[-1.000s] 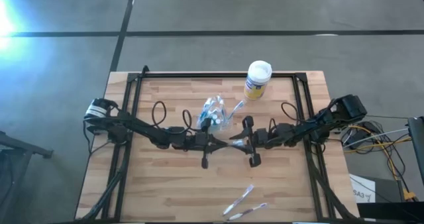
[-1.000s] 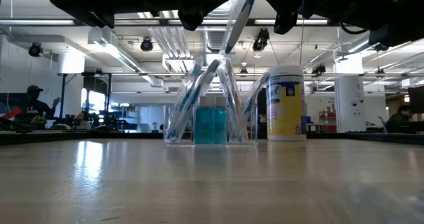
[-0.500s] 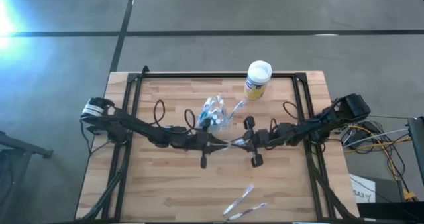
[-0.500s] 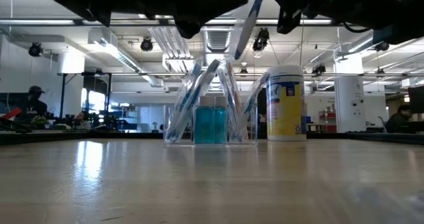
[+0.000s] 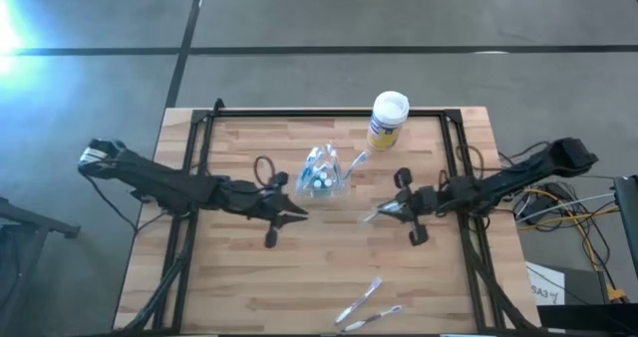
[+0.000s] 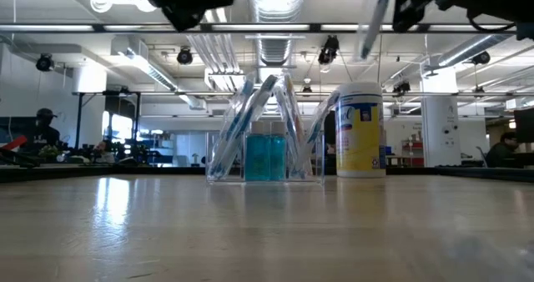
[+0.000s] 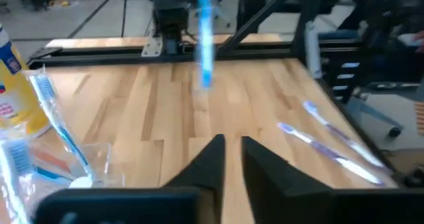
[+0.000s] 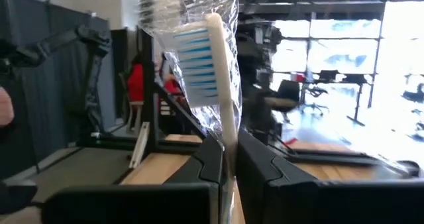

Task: Pick & Place toothbrushing station
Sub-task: Put the blue toothbrush into the transparent organizer

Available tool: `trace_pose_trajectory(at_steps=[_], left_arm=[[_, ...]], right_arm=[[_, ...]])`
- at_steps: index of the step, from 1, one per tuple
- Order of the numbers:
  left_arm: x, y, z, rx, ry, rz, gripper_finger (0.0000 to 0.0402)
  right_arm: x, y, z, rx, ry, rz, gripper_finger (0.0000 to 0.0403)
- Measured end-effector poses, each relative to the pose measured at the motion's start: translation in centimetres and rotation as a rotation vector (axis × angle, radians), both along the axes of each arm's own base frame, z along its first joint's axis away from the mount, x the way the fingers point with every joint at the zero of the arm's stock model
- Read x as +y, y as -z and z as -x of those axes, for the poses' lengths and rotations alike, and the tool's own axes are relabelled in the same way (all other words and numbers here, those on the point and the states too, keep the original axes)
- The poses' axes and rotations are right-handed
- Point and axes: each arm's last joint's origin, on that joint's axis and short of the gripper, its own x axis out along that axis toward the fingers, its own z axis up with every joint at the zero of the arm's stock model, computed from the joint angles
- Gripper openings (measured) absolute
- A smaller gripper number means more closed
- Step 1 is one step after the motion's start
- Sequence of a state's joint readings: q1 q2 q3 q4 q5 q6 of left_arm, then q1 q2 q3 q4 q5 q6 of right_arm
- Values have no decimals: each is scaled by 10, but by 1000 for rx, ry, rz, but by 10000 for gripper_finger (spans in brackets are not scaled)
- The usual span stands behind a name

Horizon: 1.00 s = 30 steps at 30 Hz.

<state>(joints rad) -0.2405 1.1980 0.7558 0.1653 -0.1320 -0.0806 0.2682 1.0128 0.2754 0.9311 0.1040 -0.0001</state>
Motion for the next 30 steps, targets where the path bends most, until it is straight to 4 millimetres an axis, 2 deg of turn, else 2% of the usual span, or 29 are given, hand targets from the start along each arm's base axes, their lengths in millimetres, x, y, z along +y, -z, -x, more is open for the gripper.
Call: trace_pose_trajectory(at_steps=[2, 4, 10, 14, 18, 25, 30], left_arm=[[1, -1, 14, -27, 11, 8, 23], [3, 2, 28, -43, 13, 26, 8], [11, 16, 58, -100, -2, 104, 8], [14, 27, 71, -152, -3, 141, 8], [17, 33, 81, -203, -3, 162, 14], [19, 36, 88, -231, -2, 174, 13], [19, 37, 88, -229, -2, 172, 13]], right_arm=[[-7, 1, 14, 14, 14, -22, 14], [-12, 1, 27, 26, 26, -41, 14], [-22, 1, 57, 61, 69, -45, 14], [-27, 5, 69, 121, 129, -55, 14], [-29, 13, 77, 121, 130, -70, 13], [-31, 44, 83, 63, 154, -101, 13], [-32, 45, 84, 74, 157, -110, 13]])
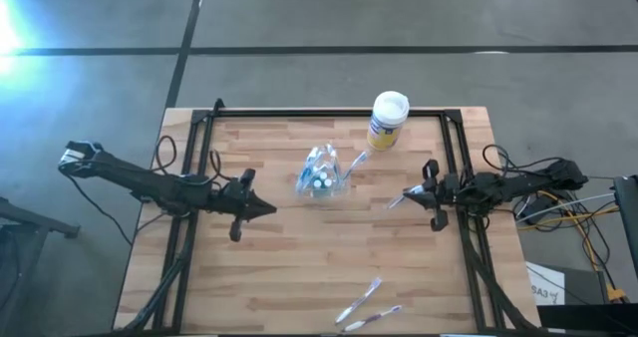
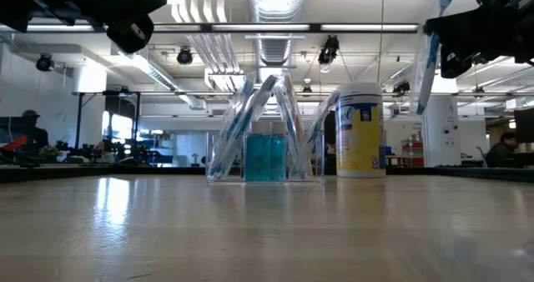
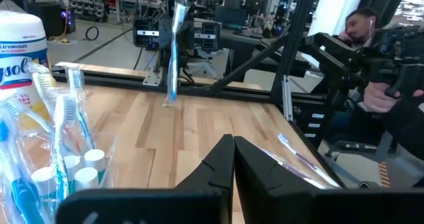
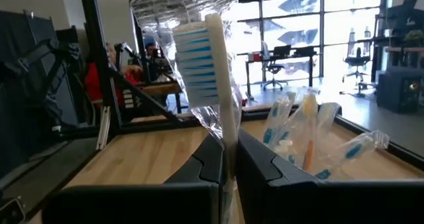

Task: Pick & Place toothbrushing station
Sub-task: Put the blue toothbrush into the transparent organizer

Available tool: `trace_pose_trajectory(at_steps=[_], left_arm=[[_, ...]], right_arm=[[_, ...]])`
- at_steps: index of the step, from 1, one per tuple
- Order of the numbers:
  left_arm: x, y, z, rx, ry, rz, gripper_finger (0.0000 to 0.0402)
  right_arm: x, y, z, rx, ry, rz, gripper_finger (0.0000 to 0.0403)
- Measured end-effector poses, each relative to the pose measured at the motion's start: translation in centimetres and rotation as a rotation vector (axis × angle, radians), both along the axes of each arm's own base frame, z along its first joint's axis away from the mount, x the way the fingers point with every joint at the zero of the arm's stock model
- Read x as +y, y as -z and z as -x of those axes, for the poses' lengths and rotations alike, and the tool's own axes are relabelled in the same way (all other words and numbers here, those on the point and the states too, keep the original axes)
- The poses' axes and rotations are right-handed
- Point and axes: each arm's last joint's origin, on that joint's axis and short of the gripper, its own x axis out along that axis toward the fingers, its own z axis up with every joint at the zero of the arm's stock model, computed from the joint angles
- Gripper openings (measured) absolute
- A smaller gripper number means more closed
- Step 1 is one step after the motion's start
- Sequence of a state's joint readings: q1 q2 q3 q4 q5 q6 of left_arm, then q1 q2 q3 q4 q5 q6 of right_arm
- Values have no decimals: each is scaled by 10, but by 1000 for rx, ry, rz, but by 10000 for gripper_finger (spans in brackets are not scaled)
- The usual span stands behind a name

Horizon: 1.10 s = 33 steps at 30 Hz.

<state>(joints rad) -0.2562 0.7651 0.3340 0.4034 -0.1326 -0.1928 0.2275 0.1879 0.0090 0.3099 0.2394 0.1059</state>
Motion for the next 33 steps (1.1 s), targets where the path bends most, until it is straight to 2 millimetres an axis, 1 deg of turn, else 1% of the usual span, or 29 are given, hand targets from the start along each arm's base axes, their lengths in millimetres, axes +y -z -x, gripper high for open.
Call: trace_pose_trajectory(at_steps=[3, 5, 8, 12, 16, 21, 23, 25, 30, 33], left_arm=[[0, 0, 0, 3, -16, -3, 14], [1, 0, 0, 1, -34, -16, 14], [2, 0, -1, -1, -80, -40, 14], [4, 0, -1, -1, -137, -43, 14], [4, 1, 0, 2, -141, -44, 13], [4, 6, 0, 14, -141, -48, 13], [4, 6, 0, 15, -142, -49, 14], [4, 8, 1, 18, -142, -50, 14], [5, 11, 1, 29, -155, -53, 10], [5, 11, 1, 29, -155, -47, 11]], right_arm=[[0, -3, 0, -25, 12, -18, 13], [-2, -1, -2, -11, 67, -56, 13], [-2, 1, -5, 21, 120, -55, 13], [-2, -3, -10, -23, 137, -66, 13], [-1, -7, -16, -70, 158, -49, 13], [-2, -5, -25, -60, 201, -45, 13], [-2, -8, -32, -40, 207, -49, 13], [-1, -15, -41, -25, 211, -42, 13], [5, -38, -71, 11, 218, 52, 13], [4, -47, -91, 32, 242, 93, 13]])
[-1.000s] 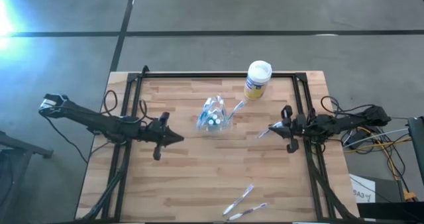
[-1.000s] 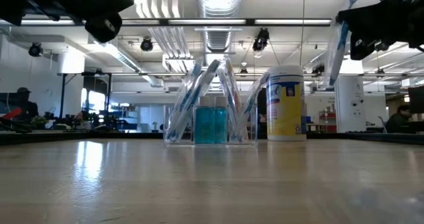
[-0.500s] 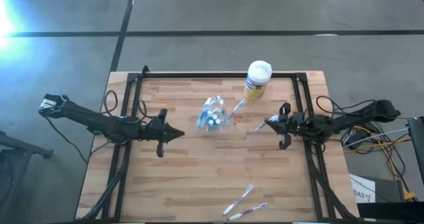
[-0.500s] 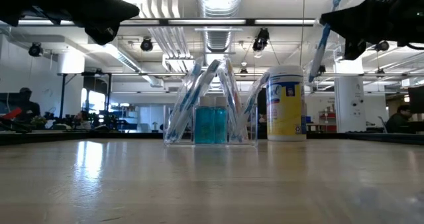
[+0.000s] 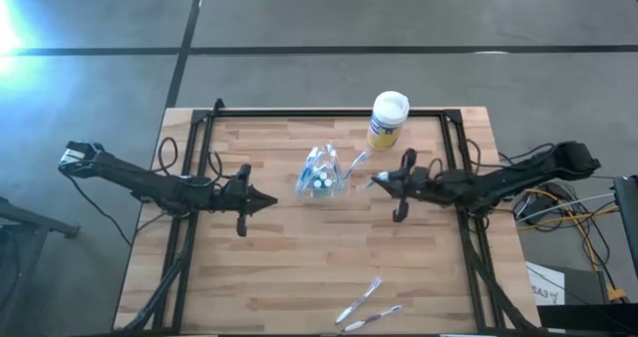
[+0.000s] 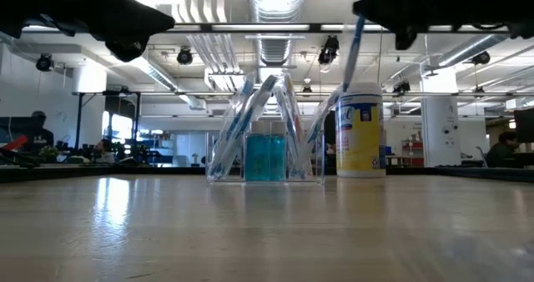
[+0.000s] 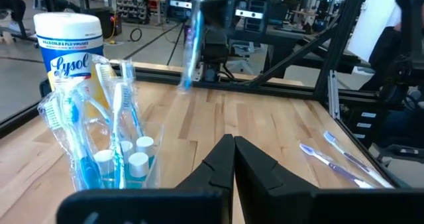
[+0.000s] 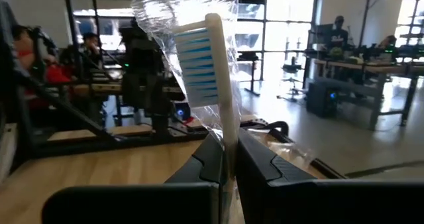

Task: Pick & Place toothbrushing station
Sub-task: Put the blue toothbrush into the transparent organizer

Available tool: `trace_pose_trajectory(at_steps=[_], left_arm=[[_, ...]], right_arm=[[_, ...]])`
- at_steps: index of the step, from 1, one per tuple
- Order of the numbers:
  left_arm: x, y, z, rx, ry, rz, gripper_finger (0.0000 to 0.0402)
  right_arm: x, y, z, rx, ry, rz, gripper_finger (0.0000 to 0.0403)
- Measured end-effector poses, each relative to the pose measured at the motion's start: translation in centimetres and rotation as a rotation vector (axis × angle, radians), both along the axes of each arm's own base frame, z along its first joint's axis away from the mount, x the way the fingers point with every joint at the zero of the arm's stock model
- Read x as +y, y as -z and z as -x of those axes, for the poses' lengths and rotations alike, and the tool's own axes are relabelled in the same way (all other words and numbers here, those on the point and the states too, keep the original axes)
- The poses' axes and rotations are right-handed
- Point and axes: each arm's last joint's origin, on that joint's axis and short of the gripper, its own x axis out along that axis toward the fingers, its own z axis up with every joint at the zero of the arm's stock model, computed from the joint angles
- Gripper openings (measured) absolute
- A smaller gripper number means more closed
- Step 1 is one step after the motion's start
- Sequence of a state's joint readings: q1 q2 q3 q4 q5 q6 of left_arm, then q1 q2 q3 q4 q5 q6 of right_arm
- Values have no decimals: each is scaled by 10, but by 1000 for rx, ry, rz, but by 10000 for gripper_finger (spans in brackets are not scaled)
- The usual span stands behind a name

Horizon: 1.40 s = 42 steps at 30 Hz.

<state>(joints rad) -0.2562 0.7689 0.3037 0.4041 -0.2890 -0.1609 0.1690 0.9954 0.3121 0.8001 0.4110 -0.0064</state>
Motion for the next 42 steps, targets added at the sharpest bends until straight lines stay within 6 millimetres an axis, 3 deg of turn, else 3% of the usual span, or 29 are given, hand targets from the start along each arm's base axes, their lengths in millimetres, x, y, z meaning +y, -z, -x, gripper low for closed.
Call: trace_pose_trajectory(at_steps=[6, 14, 20, 42], left_arm=[[0, 5, 1, 13, -1, 25, 13], [0, 11, 2, 28, 4, 37, 10], [0, 11, 2, 29, 4, 37, 16], [0, 10, 2, 24, 3, 45, 9]], right_arm=[[-17, -1, -33, 42, 36, 14, 13], [-47, 24, -60, 92, 55, -53, 13], [-51, 39, -79, 124, 42, -86, 13], [-58, 93, -93, 196, 95, -121, 13]])
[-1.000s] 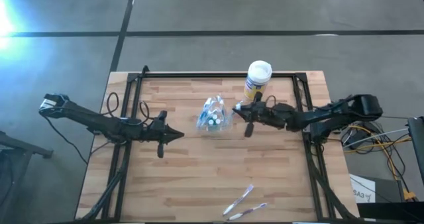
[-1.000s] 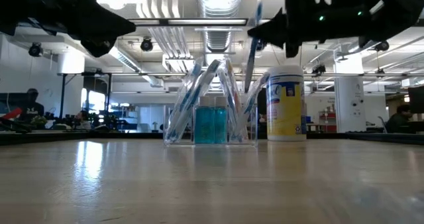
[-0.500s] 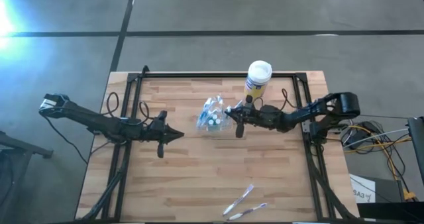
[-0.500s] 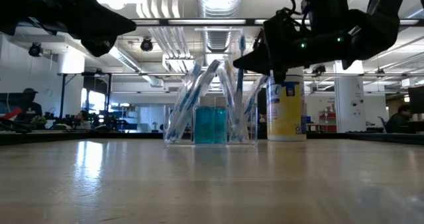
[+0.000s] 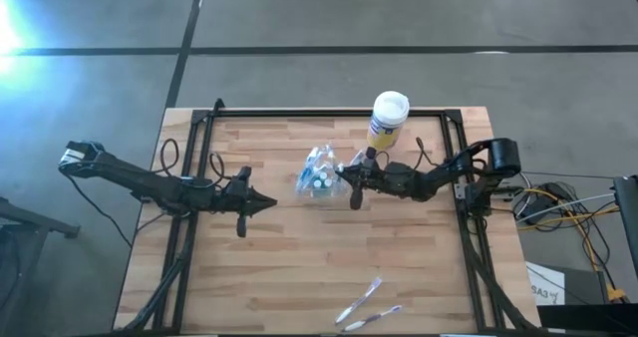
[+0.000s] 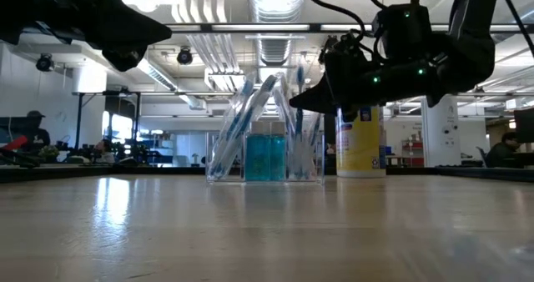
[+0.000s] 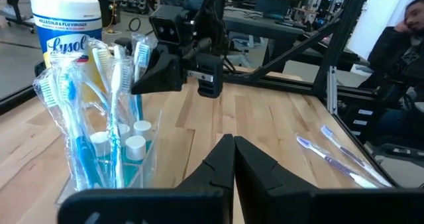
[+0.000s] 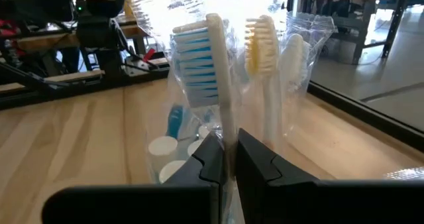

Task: Pick & Place toothbrushing station
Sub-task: Put the blue toothbrush into the transparent organizer

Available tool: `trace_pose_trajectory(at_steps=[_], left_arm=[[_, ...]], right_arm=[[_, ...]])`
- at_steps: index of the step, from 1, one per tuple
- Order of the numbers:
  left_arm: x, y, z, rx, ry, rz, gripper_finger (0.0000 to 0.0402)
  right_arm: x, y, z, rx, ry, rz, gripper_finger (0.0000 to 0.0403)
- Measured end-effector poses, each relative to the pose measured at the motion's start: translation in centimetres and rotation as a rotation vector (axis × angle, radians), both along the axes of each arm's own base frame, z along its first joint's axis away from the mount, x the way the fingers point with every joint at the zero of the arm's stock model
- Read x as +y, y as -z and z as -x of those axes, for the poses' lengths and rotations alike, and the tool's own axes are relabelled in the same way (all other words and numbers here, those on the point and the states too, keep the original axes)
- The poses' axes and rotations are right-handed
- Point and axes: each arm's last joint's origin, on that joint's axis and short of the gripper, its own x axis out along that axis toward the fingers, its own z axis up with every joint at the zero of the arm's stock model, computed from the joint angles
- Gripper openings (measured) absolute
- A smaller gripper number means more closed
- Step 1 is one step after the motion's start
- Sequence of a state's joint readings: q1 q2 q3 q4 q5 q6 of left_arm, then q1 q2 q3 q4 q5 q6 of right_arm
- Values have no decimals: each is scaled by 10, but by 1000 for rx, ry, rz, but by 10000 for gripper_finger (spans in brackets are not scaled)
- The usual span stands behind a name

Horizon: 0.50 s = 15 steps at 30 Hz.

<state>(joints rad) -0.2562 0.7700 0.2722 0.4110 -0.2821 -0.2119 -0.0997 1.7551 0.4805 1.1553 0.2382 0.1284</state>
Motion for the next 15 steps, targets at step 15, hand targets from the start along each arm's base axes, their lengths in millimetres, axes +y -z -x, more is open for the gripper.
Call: trace_pose_trajectory(at_steps=[15], left_arm=[[0, 0, 0, -4, -1, 8, 16]], right_arm=[[1, -13, 5, 11, 2, -30, 138]])
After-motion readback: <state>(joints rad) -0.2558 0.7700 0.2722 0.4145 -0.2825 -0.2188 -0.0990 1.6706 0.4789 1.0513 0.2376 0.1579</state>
